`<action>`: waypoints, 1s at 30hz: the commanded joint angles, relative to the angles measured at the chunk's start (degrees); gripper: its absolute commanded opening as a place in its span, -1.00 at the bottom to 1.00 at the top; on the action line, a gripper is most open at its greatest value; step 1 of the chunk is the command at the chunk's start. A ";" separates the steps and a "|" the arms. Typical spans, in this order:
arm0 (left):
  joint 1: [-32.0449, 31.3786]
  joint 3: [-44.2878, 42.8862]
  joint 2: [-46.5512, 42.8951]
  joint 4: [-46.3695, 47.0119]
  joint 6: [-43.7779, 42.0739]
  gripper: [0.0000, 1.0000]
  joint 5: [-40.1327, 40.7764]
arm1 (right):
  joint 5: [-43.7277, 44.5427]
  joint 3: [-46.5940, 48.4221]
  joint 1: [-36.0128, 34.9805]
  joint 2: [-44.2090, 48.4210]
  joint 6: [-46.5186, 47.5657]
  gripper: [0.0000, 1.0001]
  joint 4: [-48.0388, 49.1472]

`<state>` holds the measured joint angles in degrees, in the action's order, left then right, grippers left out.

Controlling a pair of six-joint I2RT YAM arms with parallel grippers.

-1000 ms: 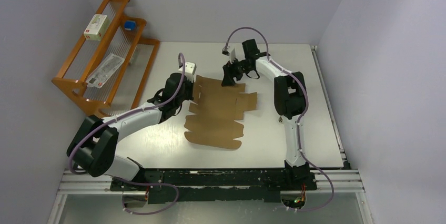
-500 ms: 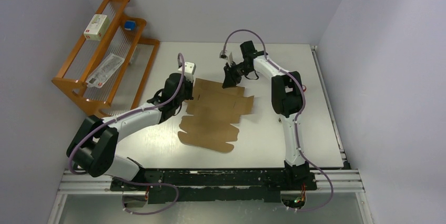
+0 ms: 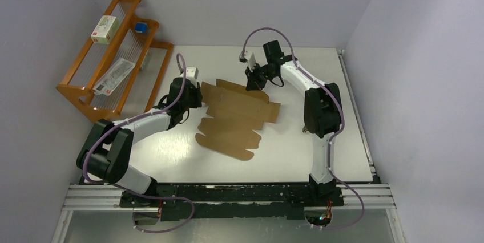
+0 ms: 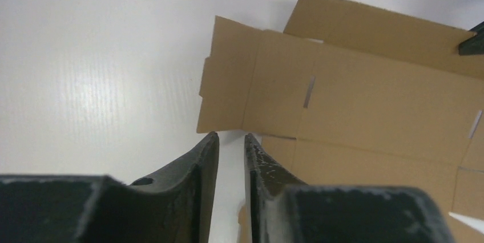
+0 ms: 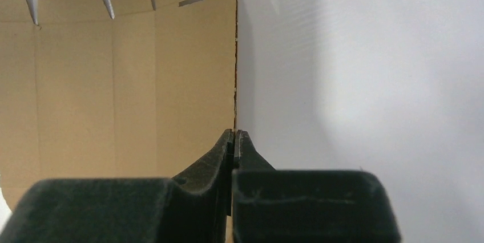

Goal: Fold the paper box

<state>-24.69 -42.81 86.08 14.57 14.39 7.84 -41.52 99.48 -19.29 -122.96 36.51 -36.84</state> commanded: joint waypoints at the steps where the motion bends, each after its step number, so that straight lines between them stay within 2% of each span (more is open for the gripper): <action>1: 1.12 0.68 0.18 3.81 3.13 -0.35 -5.90 | 7.94 -3.60 -2.06 6.65 1.75 -1.00 4.34; 12: 4.60 2.21 1.20 7.99 7.02 0.01 -16.17 | 16.64 -14.16 -6.09 17.54 3.95 -1.00 11.44; 21: 6.22 0.78 6.97 13.78 11.54 -0.03 -21.69 | 16.01 -18.90 -8.32 21.17 2.86 -1.00 14.16; 30: 6.31 -1.20 11.43 17.35 14.90 -0.06 -22.69 | 14.48 -22.15 -9.46 22.58 2.69 -1.00 15.41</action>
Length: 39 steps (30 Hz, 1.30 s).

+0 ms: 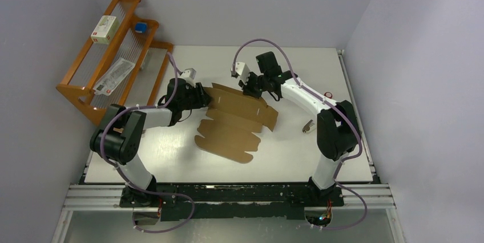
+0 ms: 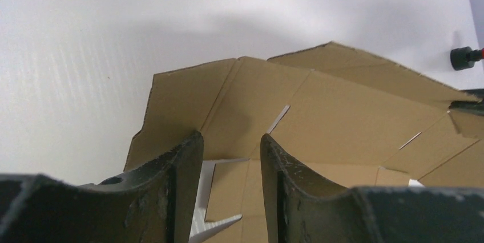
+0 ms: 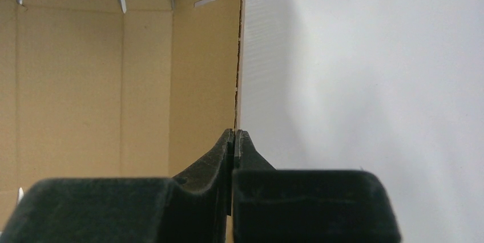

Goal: Fold the paper box

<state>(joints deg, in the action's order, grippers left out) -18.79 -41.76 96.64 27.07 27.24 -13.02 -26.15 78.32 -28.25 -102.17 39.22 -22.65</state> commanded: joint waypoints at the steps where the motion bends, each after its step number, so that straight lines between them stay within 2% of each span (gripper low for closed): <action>1: 0.42 -2.67 1.25 4.22 2.17 -0.06 -1.39 | -0.91 -0.98 -0.63 1.84 0.24 -1.00 0.82; 8: 0.50 -4.23 3.33 1.56 2.11 -0.07 3.12 | -0.37 -2.39 -0.70 3.79 0.75 -1.00 1.73; 13: 0.84 -3.86 4.38 2.21 2.52 -0.07 2.53 | -0.44 -3.02 -0.74 4.00 0.37 -1.00 2.33; 23: 2.74 -0.19 -4.68 2.11 2.17 -0.02 2.50 | 0.11 -3.61 -1.15 4.41 -0.38 -1.00 3.23; 28: 2.94 -2.83 -8.73 -1.37 0.75 0.00 2.68 | 0.33 -4.12 -1.75 4.79 0.33 -1.00 3.40; 33: 2.97 -4.87 -8.83 -1.90 0.65 -0.02 2.25 | 0.94 -4.86 -2.30 6.00 0.41 -1.00 4.43; 39: 2.63 -7.77 -6.59 -3.93 -0.16 -0.13 -2.41 | 3.36 -5.35 -3.64 7.24 0.73 -1.00 5.20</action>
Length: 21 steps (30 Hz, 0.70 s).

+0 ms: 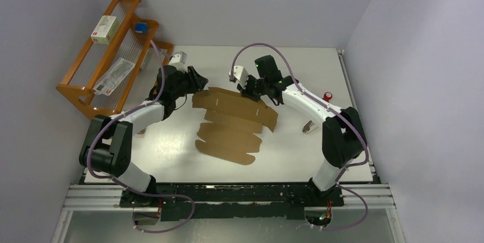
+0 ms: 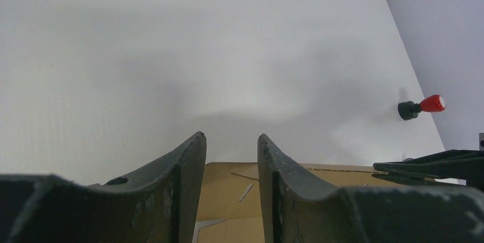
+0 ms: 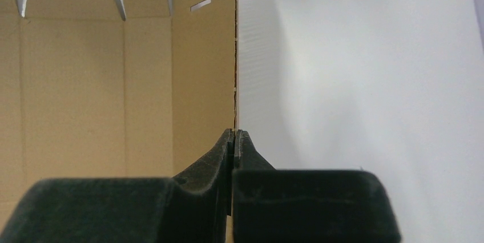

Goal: Fold the paper box

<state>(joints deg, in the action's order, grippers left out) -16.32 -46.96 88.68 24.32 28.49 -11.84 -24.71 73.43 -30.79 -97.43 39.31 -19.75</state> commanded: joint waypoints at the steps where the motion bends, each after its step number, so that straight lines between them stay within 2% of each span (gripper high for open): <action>1: 0.10 -2.80 1.60 -1.60 -1.54 -0.14 -4.27 | 2.48 -0.60 -1.38 2.70 0.53 -1.00 2.48; 8: -1.80 -2.80 1.60 -2.15 -1.19 -0.21 -7.67 | 6.45 -1.18 -3.21 3.67 0.87 -1.00 3.51; 21: -3.98 4.33 -1.48 2.12 2.99 -0.27 -9.22 | 21.00 -5.49 -10.01 5.49 4.10 -1.00 10.27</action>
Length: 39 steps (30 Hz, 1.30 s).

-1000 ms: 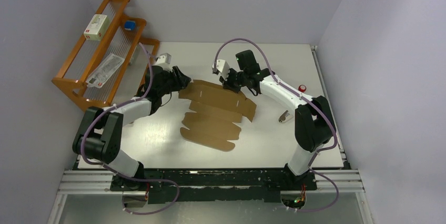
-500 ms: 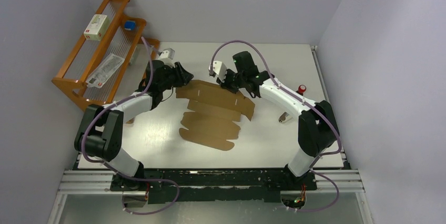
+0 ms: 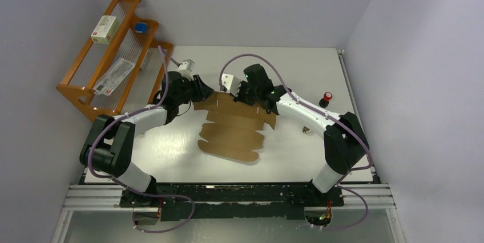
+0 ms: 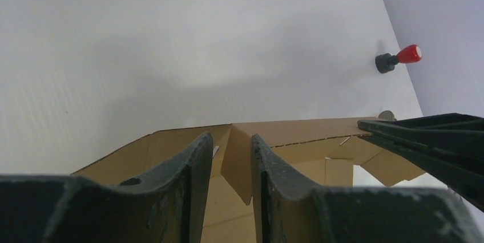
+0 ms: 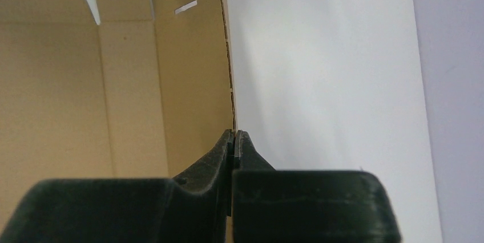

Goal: Fold the paper box

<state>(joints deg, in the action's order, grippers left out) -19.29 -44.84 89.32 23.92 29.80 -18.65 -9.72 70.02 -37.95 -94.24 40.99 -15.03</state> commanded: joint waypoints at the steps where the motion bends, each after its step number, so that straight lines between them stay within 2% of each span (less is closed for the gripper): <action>1: -1.01 2.82 -2.34 2.57 1.93 -0.28 -2.13 | 6.82 -2.94 -3.49 2.61 3.07 -1.00 6.28; 12: -0.17 6.73 -7.07 -3.23 -0.30 -0.22 6.12 | 17.25 -9.97 -8.69 5.95 9.36 -1.00 11.14; 19: 0.30 11.71 -10.09 -3.26 1.37 -0.18 9.95 | 19.10 -13.33 -9.75 9.50 12.31 -1.00 12.62; 23: 0.30 12.16 -8.11 -3.28 -0.30 -0.14 7.90 | 18.78 -13.54 -9.77 9.93 12.63 -1.00 12.63; 29: 0.22 13.41 -2.10 3.34 0.00 -0.02 0.01 | 17.33 -13.91 -9.86 9.25 12.70 -1.00 11.68; 39: -1.39 13.84 5.29 10.42 0.76 0.07 0.76 | 16.35 -14.59 -9.99 9.04 13.08 -1.00 12.56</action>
<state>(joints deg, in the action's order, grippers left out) -19.68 -31.42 92.12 27.22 30.50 -16.82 7.70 55.90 -47.40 -85.41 53.25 -3.81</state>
